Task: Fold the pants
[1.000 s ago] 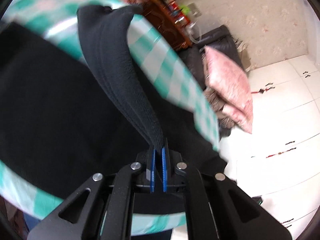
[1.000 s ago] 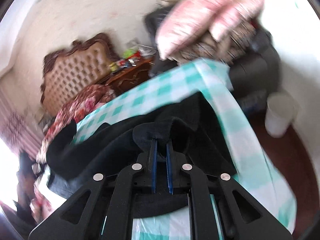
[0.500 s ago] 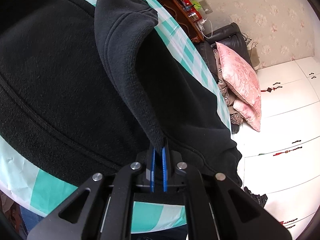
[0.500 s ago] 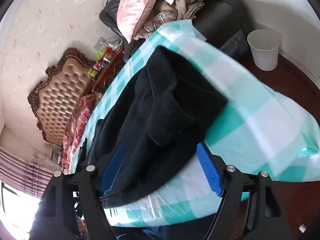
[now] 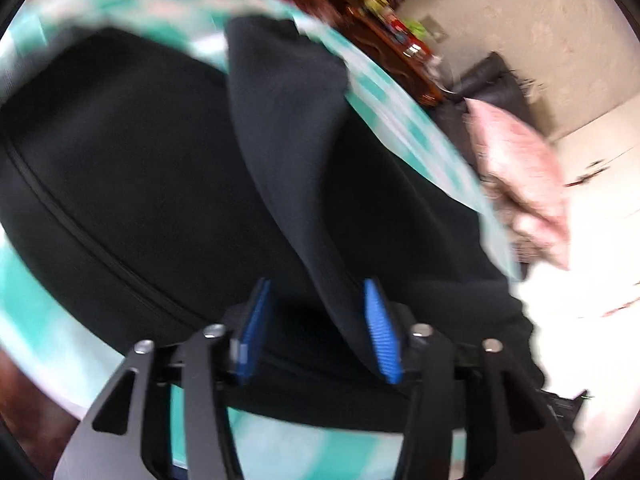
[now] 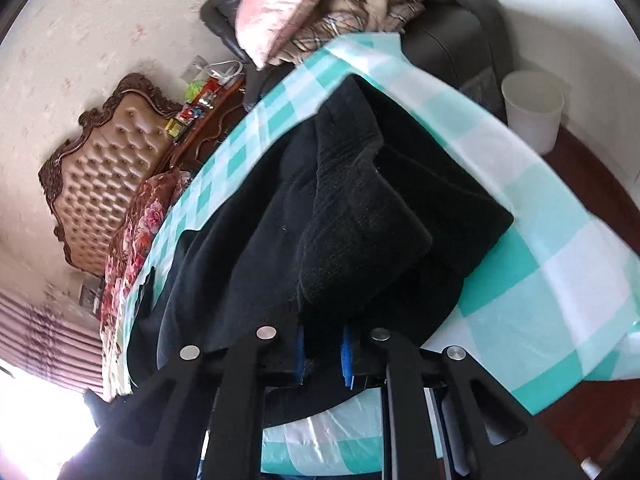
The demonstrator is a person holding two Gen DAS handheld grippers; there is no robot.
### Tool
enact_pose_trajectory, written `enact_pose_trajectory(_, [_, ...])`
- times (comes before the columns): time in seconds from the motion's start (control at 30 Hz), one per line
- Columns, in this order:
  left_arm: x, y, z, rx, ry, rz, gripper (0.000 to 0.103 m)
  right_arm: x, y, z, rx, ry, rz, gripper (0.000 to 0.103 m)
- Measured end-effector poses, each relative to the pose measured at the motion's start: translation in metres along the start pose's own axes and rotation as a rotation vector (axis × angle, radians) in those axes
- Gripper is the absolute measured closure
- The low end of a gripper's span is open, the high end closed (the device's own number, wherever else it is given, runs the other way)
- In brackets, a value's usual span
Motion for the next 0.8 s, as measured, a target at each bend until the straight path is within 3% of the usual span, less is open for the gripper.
enact_pose_trajectory(0.03, [-0.010, 0.004, 0.001, -0.054, -0.032, -0.032, 0.052, 0.000, 0.000, 0.002, 0.006, 0.006, -0.001, 0.089])
enact_pose_trajectory(0.13, [-0.045, 0.004, -0.007, -0.233, -0.168, -0.105, 0.035, 0.000, -0.002, 0.002, 0.021, 0.012, 0.002, 0.089])
enact_pose_trajectory(0.2, [-0.069, -0.012, -0.021, -0.371, -0.322, -0.104, 0.024, -0.003, -0.003, 0.003, 0.020, 0.008, 0.007, 0.089])
enact_pose_trajectory(0.27, [-0.089, -0.036, -0.029, -0.514, -0.478, -0.077, 0.025, -0.006, -0.004, 0.003, 0.010, -0.004, 0.015, 0.089])
enact_pose_trajectory(0.33, [-0.106, -0.063, -0.030, -0.604, -0.590, -0.002, 0.051, -0.010, -0.003, 0.004, -0.002, -0.015, 0.026, 0.089])
enact_pose_trajectory(0.37, [-0.114, -0.069, -0.026, -0.629, -0.597, 0.028, 0.080, -0.013, -0.002, 0.006, -0.009, -0.016, 0.029, 0.089])
enact_pose_trajectory(0.4, [-0.126, -0.071, -0.027, -0.619, -0.596, 0.058, 0.090, -0.019, -0.001, 0.010, -0.018, -0.015, 0.034, 0.089])
enact_pose_trajectory(0.47, [-0.149, -0.067, -0.033, -0.592, -0.590, 0.069, 0.094, -0.033, -0.001, 0.019, -0.034, -0.002, 0.030, 0.089])
enact_pose_trajectory(0.57, [-0.200, -0.017, -0.060, -0.504, -0.510, -0.095, 0.094, -0.071, 0.020, 0.047, -0.125, 0.052, -0.086, 0.090])
enact_pose_trajectory(0.63, [-0.215, 0.037, -0.065, -0.411, -0.408, -0.217, 0.094, -0.077, 0.039, 0.051, -0.119, 0.091, -0.162, 0.090])
enact_pose_trajectory(0.67, [-0.210, 0.064, -0.055, -0.338, -0.327, -0.260, 0.094, -0.075, 0.042, 0.046, -0.111, 0.094, -0.168, 0.090])
enact_pose_trajectory(0.73, [-0.181, 0.080, -0.028, -0.238, -0.228, -0.259, 0.094, -0.058, 0.030, 0.016, -0.087, 0.032, -0.098, 0.090])
enact_pose_trajectory(0.8, [-0.131, 0.068, 0.009, -0.165, -0.126, -0.161, 0.094, -0.040, 0.013, -0.015, -0.015, -0.017, -0.030, 0.090])
Point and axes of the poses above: each gripper's, at about its wrist camera, not at the fingertips, and y roughly against the way its jaws point, z to its left, x to its underside, the point moved 8 cm from there along -y, roughly the way its jaws point, and after that the axes turned 1 degree about -y, right-handed, at the moved point
